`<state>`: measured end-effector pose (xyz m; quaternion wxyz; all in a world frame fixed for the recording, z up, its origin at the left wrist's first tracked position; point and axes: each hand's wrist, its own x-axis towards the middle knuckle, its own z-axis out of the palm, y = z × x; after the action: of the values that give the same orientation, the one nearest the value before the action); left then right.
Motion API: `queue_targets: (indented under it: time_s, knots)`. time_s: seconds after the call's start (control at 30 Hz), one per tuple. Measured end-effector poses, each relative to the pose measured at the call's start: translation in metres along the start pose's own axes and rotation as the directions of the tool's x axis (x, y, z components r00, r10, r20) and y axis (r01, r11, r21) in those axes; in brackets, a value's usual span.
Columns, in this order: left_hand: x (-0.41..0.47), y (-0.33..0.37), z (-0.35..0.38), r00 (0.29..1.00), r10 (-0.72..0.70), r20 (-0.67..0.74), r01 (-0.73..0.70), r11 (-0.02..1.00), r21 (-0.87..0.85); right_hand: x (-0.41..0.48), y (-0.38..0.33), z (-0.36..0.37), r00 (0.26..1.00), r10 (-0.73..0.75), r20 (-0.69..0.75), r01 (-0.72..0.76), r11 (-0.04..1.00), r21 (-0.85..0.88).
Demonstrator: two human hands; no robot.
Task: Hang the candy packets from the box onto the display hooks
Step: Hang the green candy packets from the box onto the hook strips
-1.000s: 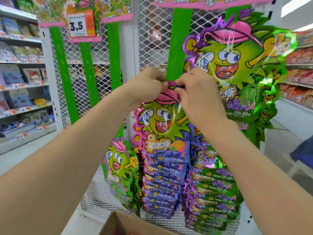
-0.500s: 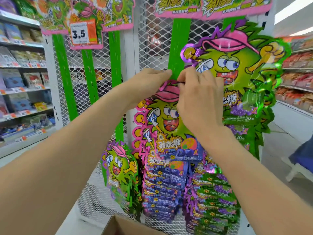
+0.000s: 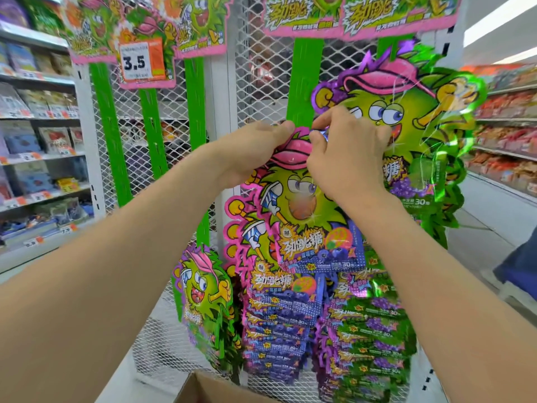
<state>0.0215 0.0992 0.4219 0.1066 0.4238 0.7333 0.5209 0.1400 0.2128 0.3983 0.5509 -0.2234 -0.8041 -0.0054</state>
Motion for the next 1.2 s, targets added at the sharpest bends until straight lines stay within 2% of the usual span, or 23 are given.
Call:
queue_targets:
  time_s: [0.13,0.33,0.43,0.53,0.63,0.7,0.77,0.8,0.83,0.87,0.93,0.97,1.03,1.1,1.13,1.2]
  knots:
    - [0.0,-0.002,0.004,0.998,0.065,0.006,-0.065,0.998,-0.006,-0.002,-0.001,-0.001,0.999,-0.028,0.036,0.029,0.999,-0.032]
    - [-0.003,-0.01,0.002,0.996,0.086,-0.011,-0.083,0.98,0.182,-0.018,-0.004,-0.004,0.993,-0.108,0.044,0.115,0.972,-0.205]
    - [-0.008,-0.01,0.003,0.988,0.155,-0.002,-0.147,0.938,0.315,-0.028,-0.003,0.0,0.986,-0.164,0.041,0.169,0.937,-0.306]
    - [-0.007,-0.019,0.005,0.953,0.293,-0.078,-0.246,0.897,0.368,-0.041,0.004,0.006,0.979,-0.2,-0.046,0.176,0.932,-0.316]
    - [-0.012,-0.044,0.012,0.887,0.417,-0.195,-0.306,0.851,0.427,-0.061,0.007,0.005,0.948,-0.294,-0.121,0.278,0.951,-0.134]
    - [-0.026,-0.066,0.018,0.776,0.57,-0.271,-0.344,0.742,0.576,-0.084,0.008,0.004,0.929,-0.361,-0.084,0.369,0.923,0.112]
    - [-0.049,-0.085,0.024,0.659,0.693,-0.293,-0.375,0.64,0.67,-0.118,0.01,0.004,0.912,-0.404,0.071,0.348,0.855,0.384]
    - [-0.06,-0.099,0.026,0.646,0.72,-0.253,-0.414,0.609,0.676,-0.136,0.011,0.004,0.886,-0.415,0.207,0.28,0.834,0.474]
    - [-0.072,-0.115,0.03,0.676,0.716,-0.176,-0.464,0.599,0.653,-0.155,0.013,0.006,0.825,-0.426,0.372,0.199,0.834,0.514]
    - [-0.087,-0.132,0.035,0.749,0.659,-0.065,-0.49,0.617,0.616,-0.175,0.016,0.01,0.723,-0.428,0.542,0.126,0.853,0.507]
    - [-0.116,-0.177,0.051,0.887,0.423,0.187,-0.447,0.679,0.583,-0.217,0.023,0.024,0.441,-0.407,0.8,0.06,0.903,0.426]
    - [-0.128,-0.207,0.062,0.913,0.281,0.295,-0.406,0.694,0.595,-0.239,0.028,0.035,0.31,-0.381,0.871,0.067,0.923,0.379]
    - [-0.153,-0.275,0.089,0.878,-0.022,0.478,-0.323,0.71,0.626,-0.282,0.037,0.053,0.109,-0.305,0.946,0.111,0.949,0.293]
    - [-0.18,-0.347,0.117,0.772,-0.297,0.563,-0.2,0.726,0.658,-0.319,0.042,0.065,-0.058,-0.226,0.972,0.164,0.959,0.232]
    - [-0.192,-0.379,0.13,0.719,-0.404,0.565,-0.13,0.721,0.681,-0.334,0.042,0.069,-0.124,-0.208,0.97,0.205,0.951,0.23]
    - [-0.22,-0.424,0.153,0.65,-0.546,0.529,-0.014,0.687,0.727,-0.357,0.043,0.078,-0.174,-0.207,0.963,0.258,0.934,0.248]
